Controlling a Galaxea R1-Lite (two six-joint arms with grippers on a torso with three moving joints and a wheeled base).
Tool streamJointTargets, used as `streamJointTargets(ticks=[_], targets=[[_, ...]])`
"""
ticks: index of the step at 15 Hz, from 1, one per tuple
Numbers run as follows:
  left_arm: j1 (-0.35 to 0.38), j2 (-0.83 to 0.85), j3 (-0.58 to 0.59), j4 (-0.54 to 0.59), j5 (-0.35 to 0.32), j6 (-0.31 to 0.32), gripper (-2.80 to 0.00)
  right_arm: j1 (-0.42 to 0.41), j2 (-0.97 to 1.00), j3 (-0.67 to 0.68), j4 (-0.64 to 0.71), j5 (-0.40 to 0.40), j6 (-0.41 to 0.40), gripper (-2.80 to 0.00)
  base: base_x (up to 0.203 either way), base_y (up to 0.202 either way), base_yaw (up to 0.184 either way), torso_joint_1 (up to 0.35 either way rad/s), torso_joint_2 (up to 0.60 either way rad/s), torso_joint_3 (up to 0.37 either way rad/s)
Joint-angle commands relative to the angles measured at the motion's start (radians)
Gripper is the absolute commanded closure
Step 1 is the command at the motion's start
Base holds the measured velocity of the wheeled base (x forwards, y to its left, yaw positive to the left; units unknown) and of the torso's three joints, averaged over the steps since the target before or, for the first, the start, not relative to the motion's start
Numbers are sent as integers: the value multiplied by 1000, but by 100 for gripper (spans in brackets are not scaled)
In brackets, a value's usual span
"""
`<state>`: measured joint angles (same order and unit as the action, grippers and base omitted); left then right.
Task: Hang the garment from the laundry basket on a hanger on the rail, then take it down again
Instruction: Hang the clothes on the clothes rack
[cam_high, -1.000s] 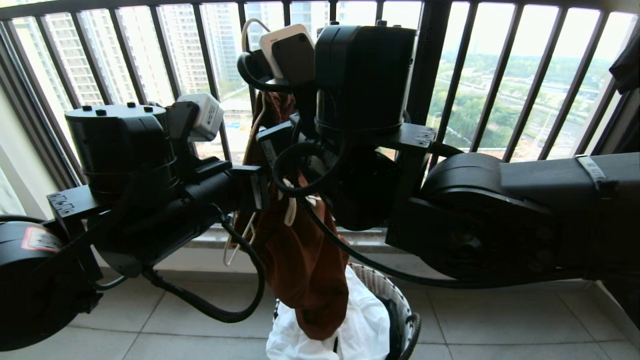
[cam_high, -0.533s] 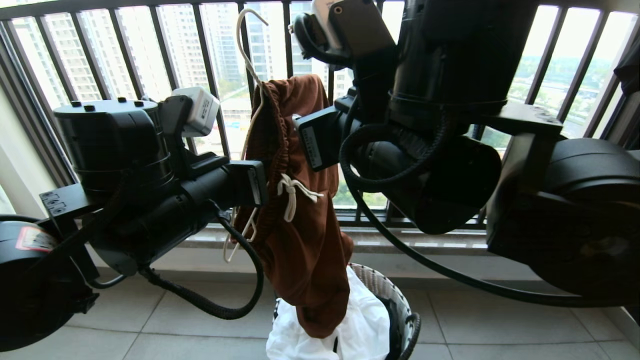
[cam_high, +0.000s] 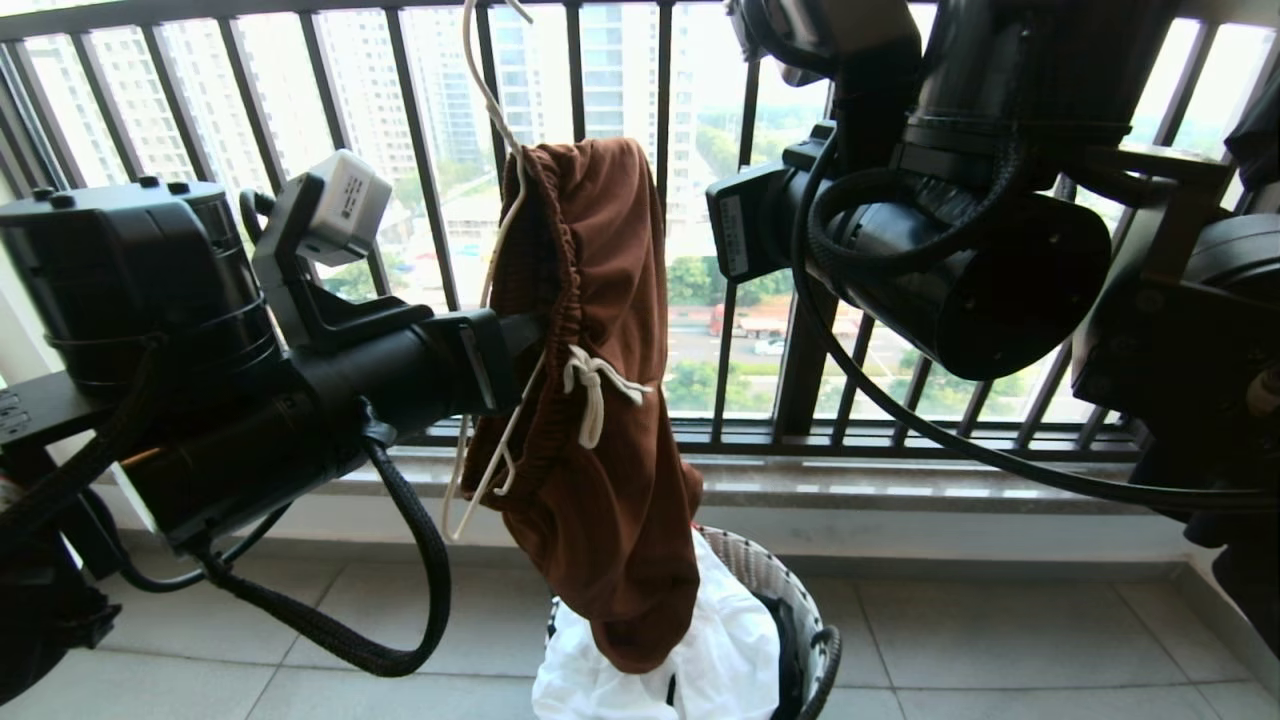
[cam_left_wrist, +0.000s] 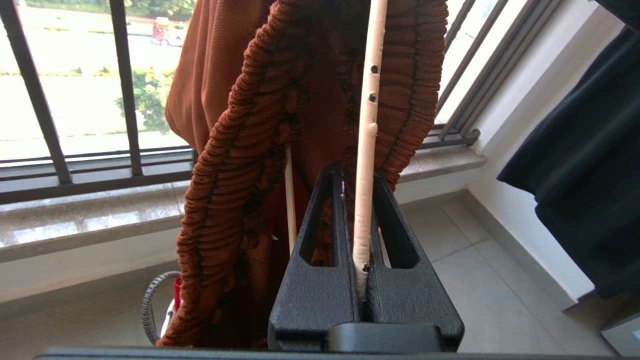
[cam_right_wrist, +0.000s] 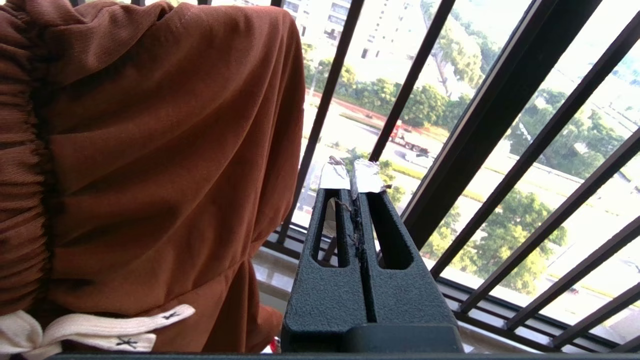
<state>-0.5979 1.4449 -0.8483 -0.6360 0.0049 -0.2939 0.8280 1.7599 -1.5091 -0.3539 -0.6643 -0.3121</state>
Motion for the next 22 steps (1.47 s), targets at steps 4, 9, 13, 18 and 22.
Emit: streamJointTargets(ticks=[4, 9, 13, 18, 22], targets=[[41, -47, 38, -4, -150, -45, 0, -27, -54, -24, 152, 8, -3, 0, 0, 0, 0, 0, 0, 0], [73, -70, 74, -5, -276, -62, 0, -43, -95, -71, 323, 131, -42, 0, 0, 0, 0, 0, 0, 0], [95, -82, 96, -5, -357, -65, 0, -110, -105, -214, 490, 300, -79, 0, 0, 0, 0, 0, 0, 0], [119, -107, 123, -5, -470, -102, 0, -177, -107, -330, 669, 541, -183, 0, 0, 0, 0, 0, 0, 0], [121, -142, 154, -5, -569, -114, 0, -203, -77, -448, 811, 733, -238, 0, 0, 0, 0, 0, 0, 0]])
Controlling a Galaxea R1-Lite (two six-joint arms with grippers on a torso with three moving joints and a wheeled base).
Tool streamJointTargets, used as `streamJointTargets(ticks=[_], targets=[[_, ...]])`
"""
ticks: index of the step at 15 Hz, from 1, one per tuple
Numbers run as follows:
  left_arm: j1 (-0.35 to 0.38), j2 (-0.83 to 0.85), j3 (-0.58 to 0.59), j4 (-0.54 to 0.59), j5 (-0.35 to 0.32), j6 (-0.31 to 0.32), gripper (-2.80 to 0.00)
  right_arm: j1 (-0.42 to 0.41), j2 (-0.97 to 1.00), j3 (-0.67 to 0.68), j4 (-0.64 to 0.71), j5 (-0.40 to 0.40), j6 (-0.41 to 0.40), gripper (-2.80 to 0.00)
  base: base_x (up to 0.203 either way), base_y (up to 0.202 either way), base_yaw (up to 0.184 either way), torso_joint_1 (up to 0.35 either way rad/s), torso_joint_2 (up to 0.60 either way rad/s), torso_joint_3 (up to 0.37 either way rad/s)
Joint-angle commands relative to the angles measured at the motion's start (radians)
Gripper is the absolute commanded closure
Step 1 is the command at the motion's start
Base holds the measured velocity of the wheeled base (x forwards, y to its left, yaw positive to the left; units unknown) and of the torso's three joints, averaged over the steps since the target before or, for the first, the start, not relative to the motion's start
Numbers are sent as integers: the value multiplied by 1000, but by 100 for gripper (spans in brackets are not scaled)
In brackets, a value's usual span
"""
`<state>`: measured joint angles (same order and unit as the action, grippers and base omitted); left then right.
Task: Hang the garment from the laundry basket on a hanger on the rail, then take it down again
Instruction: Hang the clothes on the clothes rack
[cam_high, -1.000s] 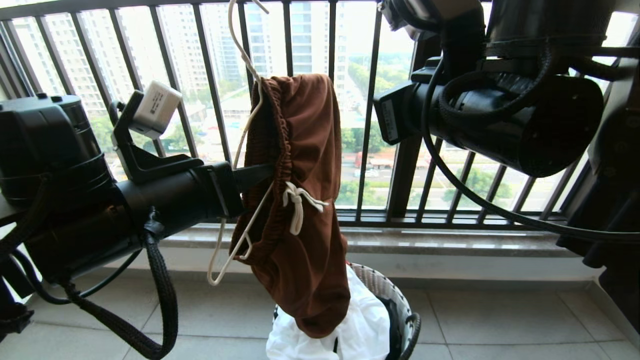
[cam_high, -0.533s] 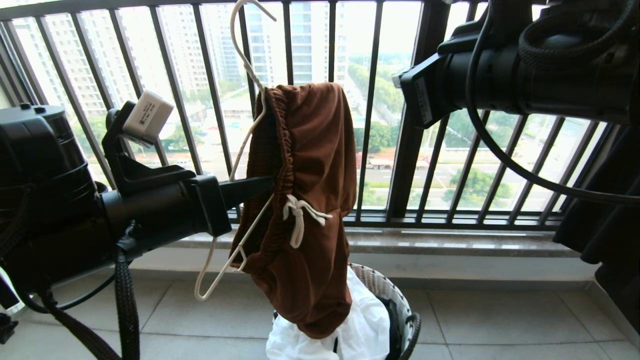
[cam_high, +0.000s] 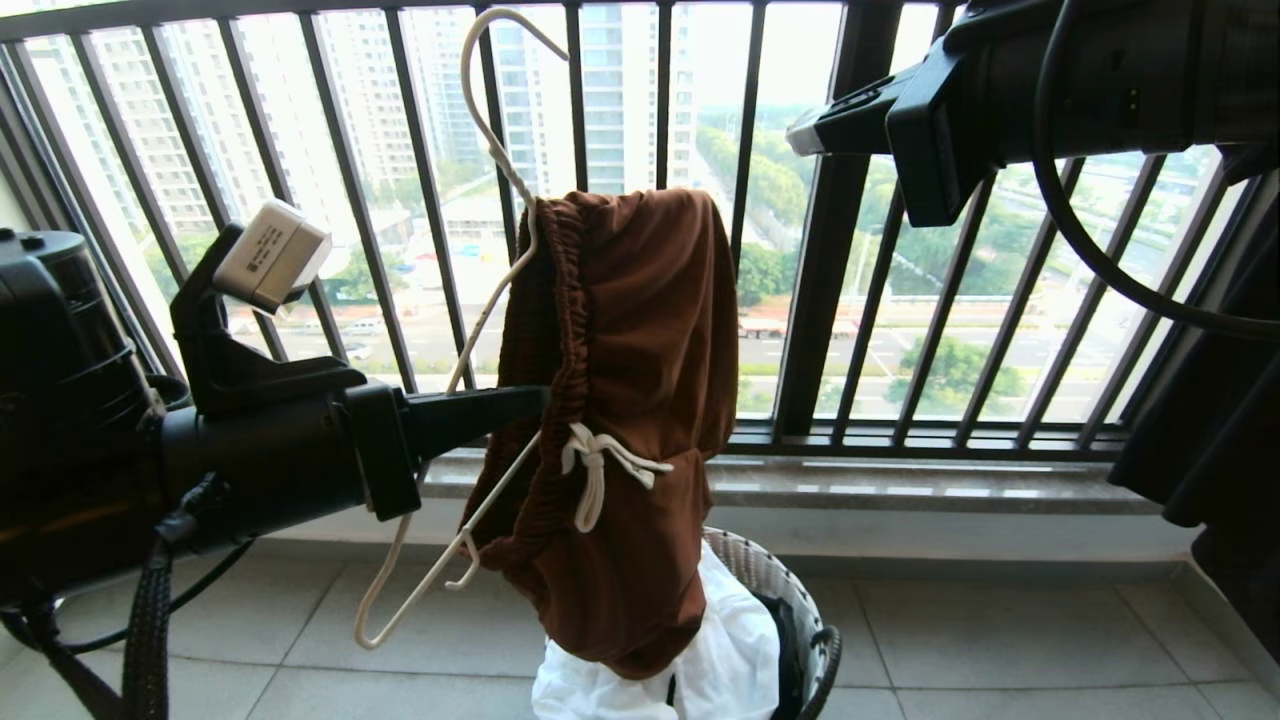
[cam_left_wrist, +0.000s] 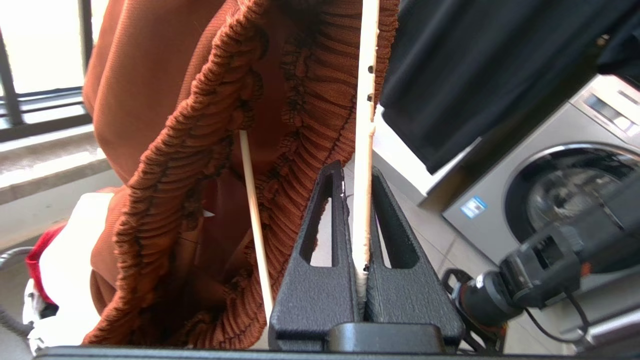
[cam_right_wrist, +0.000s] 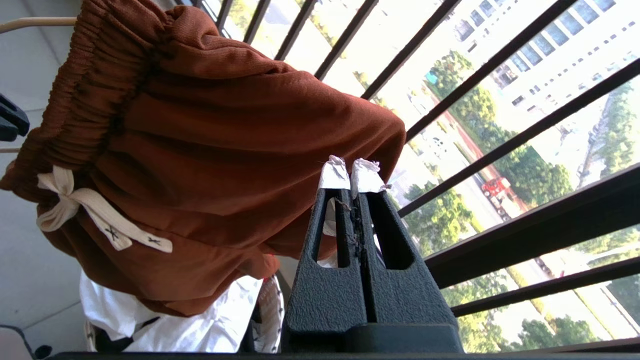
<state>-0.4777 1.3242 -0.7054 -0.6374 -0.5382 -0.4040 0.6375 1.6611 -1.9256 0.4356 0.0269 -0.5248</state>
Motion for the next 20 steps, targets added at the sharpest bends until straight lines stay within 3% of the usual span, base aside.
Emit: streamJointTargets(ticks=[1, 5, 9, 13, 20], targets=[[1, -31, 18, -4, -51, -8, 0, -21, 29, -32, 25, 61, -60, -280, 0, 0, 0, 0, 0, 0], [7, -48, 34, -4, -94, -13, 0, -29, 59, -35, 6, 100, -72, -280, 0, 0, 0, 0, 0, 0], [8, -44, 48, -4, -136, -13, 0, -58, 58, -36, 67, 225, -144, -280, 0, 0, 0, 0, 0, 0], [7, -42, 55, -4, -140, -10, 0, -55, 63, -35, 80, 324, -161, -280, 0, 0, 0, 0, 0, 0], [5, -43, 66, -2, -184, -12, 0, 20, 107, -36, 66, 349, -208, -280, 0, 0, 0, 0, 0, 0]])
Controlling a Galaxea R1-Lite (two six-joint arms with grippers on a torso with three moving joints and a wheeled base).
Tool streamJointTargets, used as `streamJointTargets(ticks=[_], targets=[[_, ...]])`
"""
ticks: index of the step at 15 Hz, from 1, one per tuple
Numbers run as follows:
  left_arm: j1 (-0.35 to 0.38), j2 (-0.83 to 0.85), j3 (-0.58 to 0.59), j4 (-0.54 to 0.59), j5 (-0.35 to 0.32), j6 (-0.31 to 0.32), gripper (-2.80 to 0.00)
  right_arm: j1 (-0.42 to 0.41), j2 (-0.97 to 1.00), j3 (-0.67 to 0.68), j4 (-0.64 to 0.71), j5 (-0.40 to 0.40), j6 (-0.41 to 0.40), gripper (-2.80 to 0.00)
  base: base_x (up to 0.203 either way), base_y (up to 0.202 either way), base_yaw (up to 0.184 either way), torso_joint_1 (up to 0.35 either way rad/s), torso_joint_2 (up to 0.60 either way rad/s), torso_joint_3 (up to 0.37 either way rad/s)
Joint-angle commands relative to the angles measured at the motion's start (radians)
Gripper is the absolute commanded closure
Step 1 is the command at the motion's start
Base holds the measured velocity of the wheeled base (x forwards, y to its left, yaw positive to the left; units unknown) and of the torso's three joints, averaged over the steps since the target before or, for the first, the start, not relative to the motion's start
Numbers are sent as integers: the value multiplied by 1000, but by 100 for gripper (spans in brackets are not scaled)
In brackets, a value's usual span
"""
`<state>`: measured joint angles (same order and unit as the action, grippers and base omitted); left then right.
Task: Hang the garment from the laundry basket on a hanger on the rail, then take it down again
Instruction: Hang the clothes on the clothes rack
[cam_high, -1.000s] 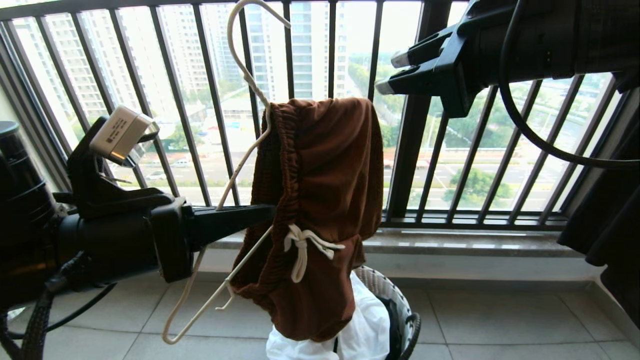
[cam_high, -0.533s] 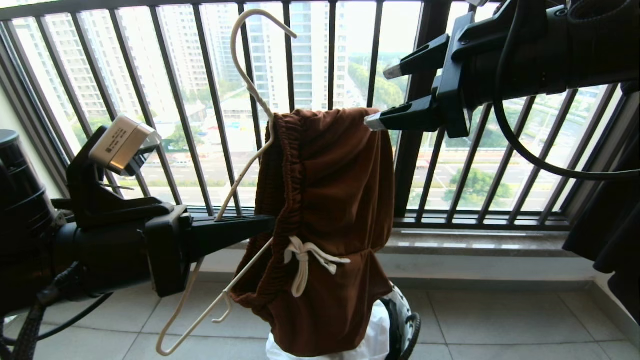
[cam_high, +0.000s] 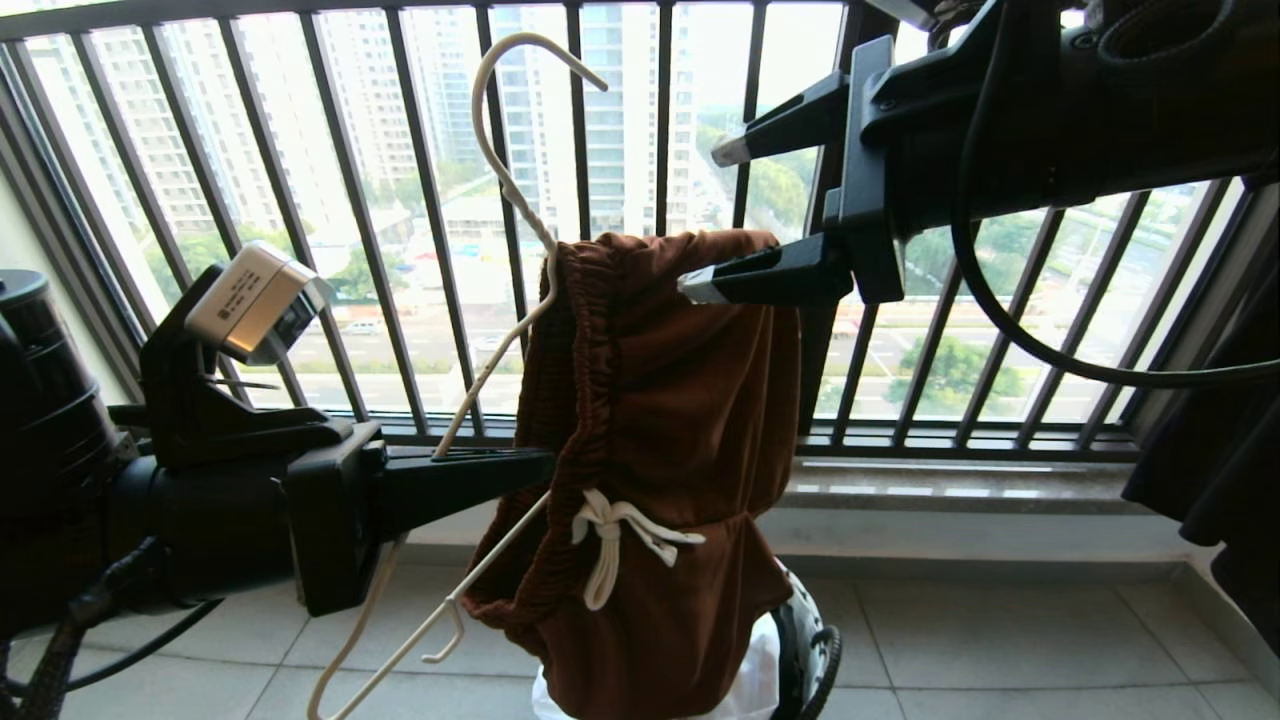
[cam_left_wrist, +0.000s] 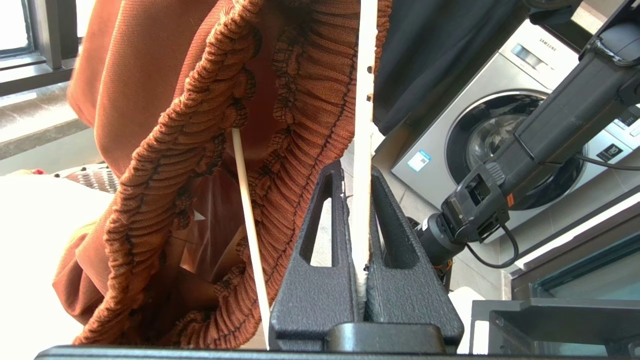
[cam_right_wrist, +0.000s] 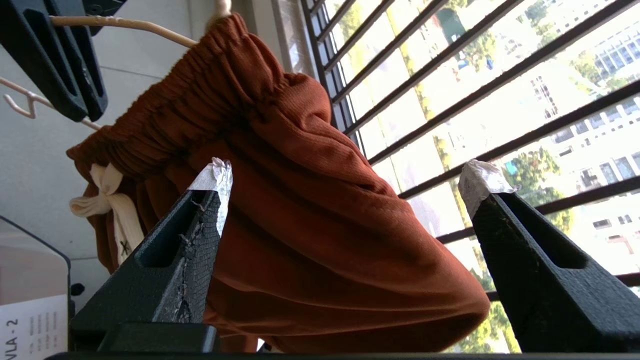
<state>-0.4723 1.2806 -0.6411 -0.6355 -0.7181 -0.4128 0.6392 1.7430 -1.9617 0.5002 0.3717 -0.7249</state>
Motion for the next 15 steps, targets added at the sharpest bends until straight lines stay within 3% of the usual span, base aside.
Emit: streamJointTargets(ticks=[1, 5, 12, 15], targets=[[0, -1, 1, -4, -4, -3, 0, 28, 38, 0, 3, 6, -9, -280, 0, 0, 0, 0, 0, 0], [-2, -3, 1, 8, -61, -4, 0, 63, 46, 3, 12, 7, -16, -280, 0, 0, 0, 0, 0, 0], [-38, -26, 10, 30, -64, -3, 0, 97, 38, 12, 23, 4, -21, -280, 0, 0, 0, 0, 0, 0], [-68, -38, 6, 66, -64, 0, 0, 100, 36, 6, 86, 3, -31, -280, 0, 0, 0, 0, 0, 0]])
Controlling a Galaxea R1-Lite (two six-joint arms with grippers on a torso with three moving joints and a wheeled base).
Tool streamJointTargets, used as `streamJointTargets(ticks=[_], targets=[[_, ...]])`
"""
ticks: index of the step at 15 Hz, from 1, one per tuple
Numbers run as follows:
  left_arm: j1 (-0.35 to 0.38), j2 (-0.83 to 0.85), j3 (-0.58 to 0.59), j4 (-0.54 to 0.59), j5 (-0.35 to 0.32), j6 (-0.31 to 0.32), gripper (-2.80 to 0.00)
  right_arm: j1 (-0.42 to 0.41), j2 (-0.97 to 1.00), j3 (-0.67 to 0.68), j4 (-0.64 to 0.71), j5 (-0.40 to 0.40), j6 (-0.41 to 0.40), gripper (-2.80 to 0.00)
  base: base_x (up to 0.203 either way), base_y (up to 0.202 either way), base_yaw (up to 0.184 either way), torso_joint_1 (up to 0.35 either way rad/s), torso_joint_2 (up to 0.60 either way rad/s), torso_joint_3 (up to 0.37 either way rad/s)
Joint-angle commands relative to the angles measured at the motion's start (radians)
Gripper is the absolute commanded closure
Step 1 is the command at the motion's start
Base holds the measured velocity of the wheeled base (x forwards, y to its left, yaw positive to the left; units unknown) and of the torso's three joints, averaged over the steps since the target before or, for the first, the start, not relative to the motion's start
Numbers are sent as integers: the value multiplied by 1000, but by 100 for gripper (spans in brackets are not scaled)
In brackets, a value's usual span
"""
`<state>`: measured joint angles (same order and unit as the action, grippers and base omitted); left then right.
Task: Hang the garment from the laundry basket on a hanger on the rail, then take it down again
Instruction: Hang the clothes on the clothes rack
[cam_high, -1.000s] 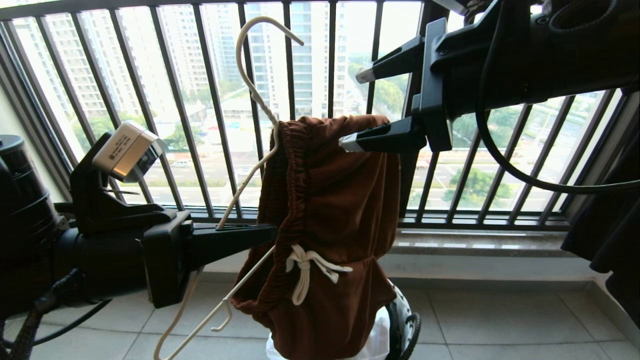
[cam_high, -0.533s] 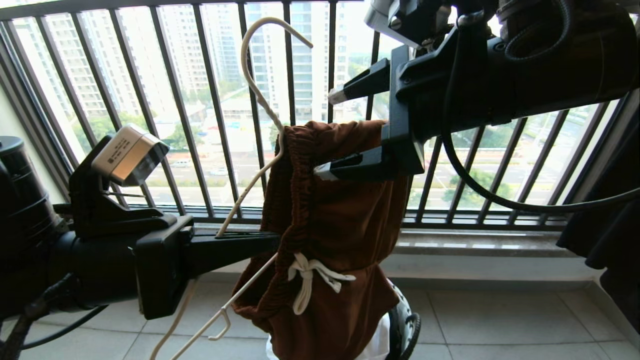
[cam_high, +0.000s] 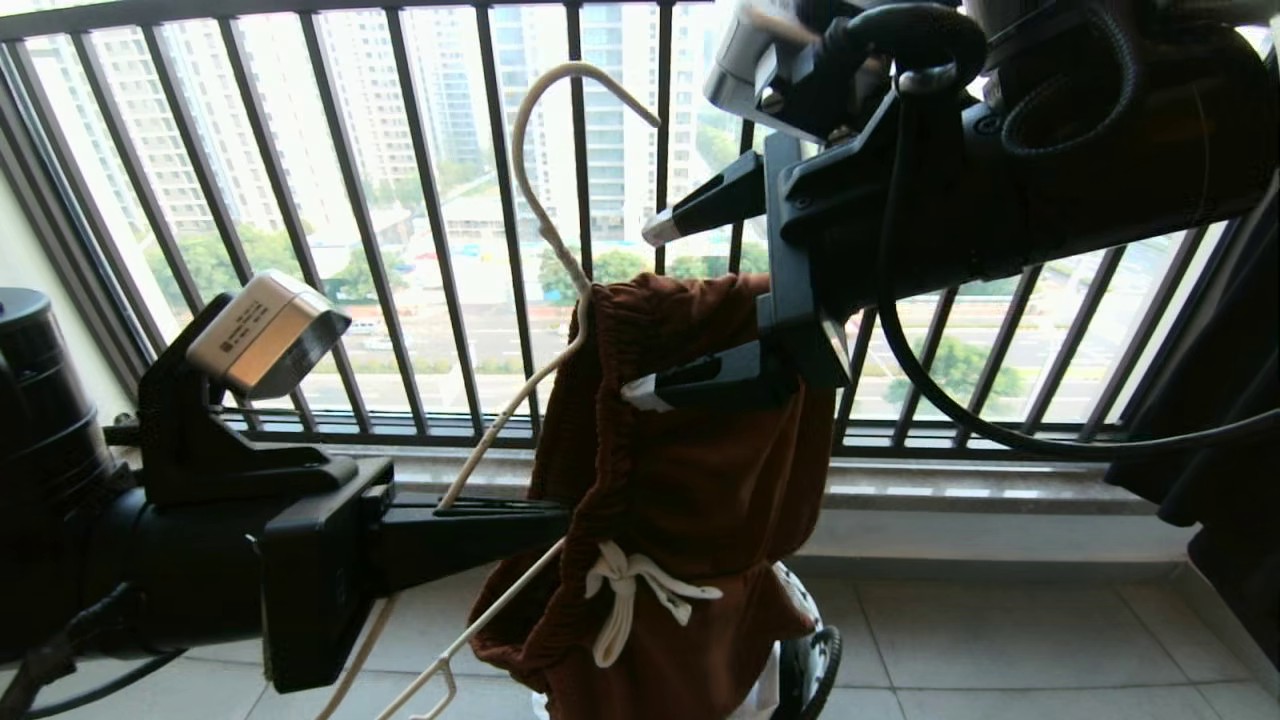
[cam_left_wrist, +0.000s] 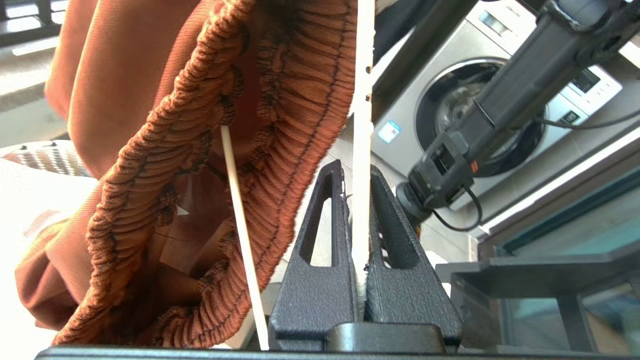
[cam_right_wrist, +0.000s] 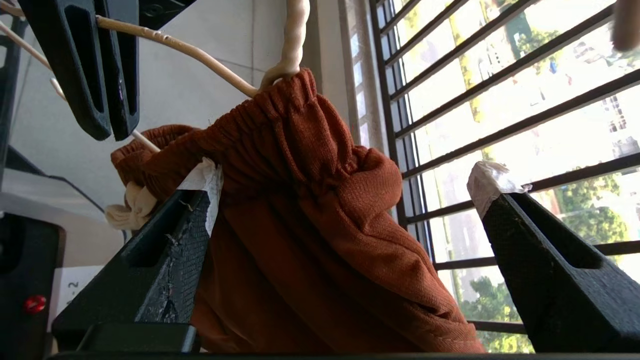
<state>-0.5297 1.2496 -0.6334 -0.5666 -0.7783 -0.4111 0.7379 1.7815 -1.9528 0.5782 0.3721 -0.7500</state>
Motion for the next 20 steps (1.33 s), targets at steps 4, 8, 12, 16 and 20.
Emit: streamJointTargets(ticks=[4, 8, 12, 16, 20], targets=[[-15, -29, 0, -4, -4, 3, 0, -2, 6, 0, 11, 3, -12, -280, 0, 0, 0, 0, 0, 0], [-14, -49, -3, -7, -4, 7, 0, -27, 24, 3, 13, 7, -25, -280, 0, 0, 0, 0, 0, 0], [-13, -50, -3, -11, -2, 44, 0, -28, 39, 2, 12, 7, -25, -280, 0, 0, 0, 0, 0, 0], [-13, -45, -5, -16, 2, 46, 0, -38, 52, 0, 9, 7, -29, -280, 0, 0, 0, 0, 0, 0], [-12, -44, -6, -18, 5, 54, 0, -38, 46, -2, 9, 7, -29, 0, 0, 0, 0, 0, 0, 0]])
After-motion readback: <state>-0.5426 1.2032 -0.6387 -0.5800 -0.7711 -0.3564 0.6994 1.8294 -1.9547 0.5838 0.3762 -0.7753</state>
